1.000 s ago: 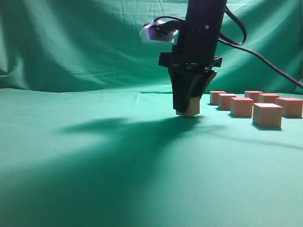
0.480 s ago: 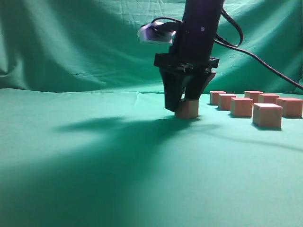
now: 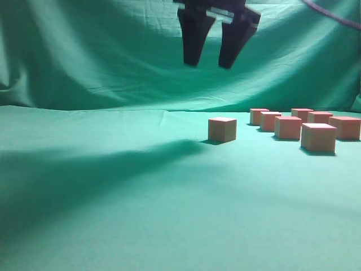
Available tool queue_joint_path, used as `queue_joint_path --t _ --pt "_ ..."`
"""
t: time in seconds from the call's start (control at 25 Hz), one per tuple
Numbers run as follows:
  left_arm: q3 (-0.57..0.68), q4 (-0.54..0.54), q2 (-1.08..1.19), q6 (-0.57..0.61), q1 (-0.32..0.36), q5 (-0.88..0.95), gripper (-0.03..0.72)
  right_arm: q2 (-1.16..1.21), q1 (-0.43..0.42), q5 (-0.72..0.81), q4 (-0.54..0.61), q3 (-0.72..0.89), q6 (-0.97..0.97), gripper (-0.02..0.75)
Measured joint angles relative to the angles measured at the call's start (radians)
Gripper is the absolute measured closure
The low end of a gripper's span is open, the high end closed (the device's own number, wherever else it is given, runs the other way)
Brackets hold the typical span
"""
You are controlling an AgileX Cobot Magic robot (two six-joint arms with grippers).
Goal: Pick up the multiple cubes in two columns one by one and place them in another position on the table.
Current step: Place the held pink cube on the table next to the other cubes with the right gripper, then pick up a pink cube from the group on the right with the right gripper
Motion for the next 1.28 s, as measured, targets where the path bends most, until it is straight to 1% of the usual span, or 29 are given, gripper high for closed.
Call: queue_joint_path --t 0.16,0.28,0.4,0.48,0.56,0.72,0.88,0.92,1.04,1.16,1.28 --pt "0.000 0.000 0.000 0.000 0.000 0.000 0.688 -0.107 0.000 0.014 -0.014 -0.002 0.070 0.194" --pt "0.000 0.000 0.000 0.000 0.000 0.000 0.688 -0.228 0.000 0.015 -0.071 0.015 0.139 0.194" --pt "0.000 0.000 0.000 0.000 0.000 0.000 0.688 -0.381 -0.002 0.017 -0.161 0.102 0.214 0.194" --pt "0.000 0.000 0.000 0.000 0.000 0.000 0.688 -0.481 -0.022 0.020 -0.185 0.191 0.263 0.194" --pt "0.000 0.000 0.000 0.000 0.000 0.000 0.688 -0.579 -0.061 0.022 -0.193 0.299 0.301 0.194" --pt "0.000 0.000 0.000 0.000 0.000 0.000 0.688 -0.722 -0.190 0.028 -0.201 0.543 0.341 0.194" --pt "0.000 0.000 0.000 0.000 0.000 0.000 0.688 -0.788 -0.313 0.026 -0.201 0.768 0.349 0.194" --pt "0.000 0.000 0.000 0.000 0.000 0.000 0.688 -0.793 -0.332 0.014 -0.196 0.813 0.352 0.194" --pt "0.000 0.000 0.000 0.000 0.000 0.000 0.688 -0.797 -0.364 -0.090 -0.163 0.961 0.358 0.194" --pt "0.000 0.000 0.000 0.000 0.000 0.000 0.688 -0.797 -0.368 -0.248 -0.124 1.083 0.358 0.194" --pt "0.000 0.000 0.000 0.000 0.000 0.000 0.688 -0.797 -0.368 -0.410 -0.112 1.180 0.358 0.194"
